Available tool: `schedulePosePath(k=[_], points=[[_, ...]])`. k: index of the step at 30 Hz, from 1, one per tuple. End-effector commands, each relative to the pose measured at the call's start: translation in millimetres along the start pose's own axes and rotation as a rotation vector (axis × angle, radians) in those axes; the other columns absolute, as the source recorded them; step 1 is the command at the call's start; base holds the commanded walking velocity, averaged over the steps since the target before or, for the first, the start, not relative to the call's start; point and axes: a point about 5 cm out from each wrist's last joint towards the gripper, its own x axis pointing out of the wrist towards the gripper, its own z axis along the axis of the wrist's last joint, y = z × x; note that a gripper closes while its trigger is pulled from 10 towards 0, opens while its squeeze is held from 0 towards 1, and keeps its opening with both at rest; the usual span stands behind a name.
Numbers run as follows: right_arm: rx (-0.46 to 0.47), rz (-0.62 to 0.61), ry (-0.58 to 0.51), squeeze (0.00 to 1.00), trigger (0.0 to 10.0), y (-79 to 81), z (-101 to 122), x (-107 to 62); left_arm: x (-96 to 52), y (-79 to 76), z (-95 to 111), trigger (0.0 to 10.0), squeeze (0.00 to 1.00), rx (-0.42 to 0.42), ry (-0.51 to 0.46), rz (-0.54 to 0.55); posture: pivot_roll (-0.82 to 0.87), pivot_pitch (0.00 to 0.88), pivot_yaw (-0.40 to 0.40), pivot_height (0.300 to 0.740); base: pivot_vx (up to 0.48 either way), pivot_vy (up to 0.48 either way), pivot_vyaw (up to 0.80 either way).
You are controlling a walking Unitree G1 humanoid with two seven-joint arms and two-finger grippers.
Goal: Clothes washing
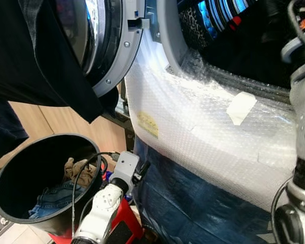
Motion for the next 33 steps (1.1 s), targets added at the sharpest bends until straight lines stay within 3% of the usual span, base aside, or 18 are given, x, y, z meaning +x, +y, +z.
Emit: schedulePosePath(k=[1, 3, 7, 9, 10, 12, 15, 18, 20, 26, 27, 28, 29, 32, 33], points=[[0.013, 0.077, -0.048, 0.00, 10.0, 11.9, 8.5, -3.8, -0.2, 0.4, 0.6, 10.0, 0.00, -0.002, -0.001, 0.003, -0.09, 0.122, 0.015, 0.740, 0.000, 0.000, 0.00], [0.111, 0.231, -0.153, 0.00, 10.0, 37.2, 20.6, -13.4, -0.7, 0.9, -0.3, 10.0, 0.00, -0.003, -0.001, 0.009, -0.09, 0.119, 0.012, 0.740, 0.000, 0.000, 0.00], [0.217, 0.334, -0.227, 0.00, 10.0, 50.2, 28.1, -23.1, -1.1, 0.7, 1.1, 10.0, 0.00, -0.001, -0.016, 0.017, -0.08, 0.121, 0.011, 0.740, 0.000, 0.000, 0.00], [0.329, 0.416, -0.270, 0.00, 10.0, 57.4, 31.3, -33.6, -1.8, 1.8, 2.7, 10.0, 0.00, -0.003, -0.028, 0.028, -0.08, 0.121, 0.011, 0.740, 0.000, 0.000, 0.00], [0.329, 0.416, -0.270, 0.00, 10.0, 57.4, 31.3, -33.6, -1.8, 1.8, 2.7, 10.0, 0.00, -0.003, -0.028, 0.028, -0.08, 0.121, 0.011, 0.740, 0.000, 0.000, 0.00], [0.442, 0.638, -0.273, 0.00, 10.0, 74.5, 28.8, -64.6, -2.8, 3.8, 1.7, 10.0, 0.00, -0.002, -0.026, 0.036, -0.08, 0.120, 0.006, 0.740, 0.000, 0.000, 0.00], [0.484, 0.710, -0.254, 0.00, 10.0, 80.6, 26.1, -75.9, -2.9, 4.3, 1.4, 10.0, 0.00, -0.002, -0.025, 0.037, -0.08, 0.119, 0.007, 0.740, 0.000, 0.000, 0.00], [0.593, 0.810, -0.230, 0.00, 10.0, 89.0, 21.4, -95.0, -2.7, 4.4, 1.3, 10.0, 0.00, 0.001, -0.024, 0.036, -0.08, 0.118, 0.007, 0.740, 0.000, 0.000, 0.00], [0.659, 0.894, -0.177, 0.00, 10.0, 93.4, 11.3, -114.4, -2.1, 3.9, 1.4, 10.0, 0.00, 0.001, -0.024, 0.033, -0.08, 0.117, 0.007, 0.740, 0.000, 0.000, 0.00], [0.729, 0.950, 0.007, 0.00, 10.0, 100.0, -19.3, -144.4, -1.9, 3.8, 0.7, 10.0, 0.00, 0.005, -0.023, 0.031, -0.08, 0.111, 0.005, 0.740, 0.000, 0.000, 0.00], [0.792, 0.942, 0.080, 0.00, 10.0, 98.8, -32.5, -157.8, -1.9, 4.4, -0.1, 10.0, 0.00, 0.006, -0.020, 0.031, -0.08, 0.110, 0.004, 0.740, 0.000, 0.000, 0.00], [0.792, 0.942, 0.080, 0.00, 10.0, 98.8, -32.5, -157.8, -1.9, 4.4, -0.1, 10.0, 0.00, 0.006, -0.020, 0.031, -0.08, 0.110, 0.004, 0.740, 0.000, 0.000, 0.00], [0.852, 0.900, 0.179, 0.00, 10.0, 96.0, -51.8, -173.1, -2.2, 3.6, -2.4, 10.0, 0.00, 0.013, -0.008, 0.016, -0.08, 0.109, 0.005, 0.740, 0.000, 0.000, 0.00], [0.874, 0.880, 0.235, 0.00, 10.0, 94.9, -62.0, -182.5, -2.5, 2.8, -3.9, 10.0, 0.00, 0.022, -0.001, 0.005, -0.08, 0.109, 0.005, 0.740, 0.000, 0.000, 0.00], [0.877, 0.852, 0.440, 0.00, 10.0, 95.5, -96.0, -216.0, -4.6, -1.1, -12.3, 10.0, 0.00, 0.034, 0.035, -0.040, -0.07, 0.105, 0.005, 0.740, 0.000, 0.000, 0.00]])
